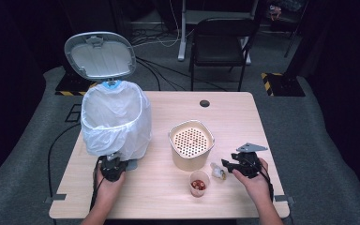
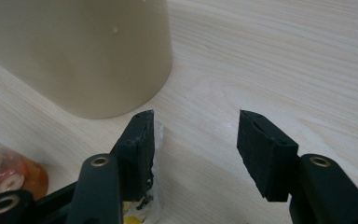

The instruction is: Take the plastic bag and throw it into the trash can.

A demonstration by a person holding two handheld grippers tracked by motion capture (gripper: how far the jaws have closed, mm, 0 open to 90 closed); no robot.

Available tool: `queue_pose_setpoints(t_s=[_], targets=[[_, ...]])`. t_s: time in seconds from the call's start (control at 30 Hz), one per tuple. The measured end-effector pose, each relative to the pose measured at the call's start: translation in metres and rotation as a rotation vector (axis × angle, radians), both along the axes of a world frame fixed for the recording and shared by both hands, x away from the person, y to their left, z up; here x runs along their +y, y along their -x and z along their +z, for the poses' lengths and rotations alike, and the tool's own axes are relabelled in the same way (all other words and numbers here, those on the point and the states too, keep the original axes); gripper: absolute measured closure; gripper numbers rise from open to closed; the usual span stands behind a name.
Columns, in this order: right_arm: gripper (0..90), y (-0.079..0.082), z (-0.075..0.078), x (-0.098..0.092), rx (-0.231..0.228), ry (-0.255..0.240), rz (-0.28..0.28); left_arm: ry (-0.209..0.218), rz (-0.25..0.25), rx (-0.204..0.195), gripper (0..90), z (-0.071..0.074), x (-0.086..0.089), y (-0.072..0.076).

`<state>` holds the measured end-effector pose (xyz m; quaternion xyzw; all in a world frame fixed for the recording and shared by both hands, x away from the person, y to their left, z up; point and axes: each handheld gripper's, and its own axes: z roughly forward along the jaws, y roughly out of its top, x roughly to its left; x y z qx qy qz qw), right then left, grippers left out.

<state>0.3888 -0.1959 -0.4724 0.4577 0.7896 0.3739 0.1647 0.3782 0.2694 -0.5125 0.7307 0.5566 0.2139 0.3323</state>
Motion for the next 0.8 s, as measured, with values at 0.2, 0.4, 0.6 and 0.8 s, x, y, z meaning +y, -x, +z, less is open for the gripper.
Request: queue_pose_setpoints(t_s=[0.2, 0.4, 0.6, 0.8], targets=[[47.4, 0.002, 0.000, 0.006, 0.028, 0.000, 0.054, -0.006, -0.006, -0.001, 90.0, 0.000, 0.001, 0.000], [49.4, 0.004, -0.005, 0.016, 0.073, 0.003, 0.109, -0.003, -0.005, -0.001, 90.0, 0.000, 0.001, 0.000], [52.5, 0.004, -0.018, 0.025, 0.106, 0.070, 0.152, -0.011, 0.001, 0.006, 90.0, 0.000, 0.001, 0.000], [61.0, 0.002, -0.026, 0.029, 0.152, 0.107, 0.170, -0.013, -0.002, 0.005, 90.0, 0.001, 0.001, 0.000]])
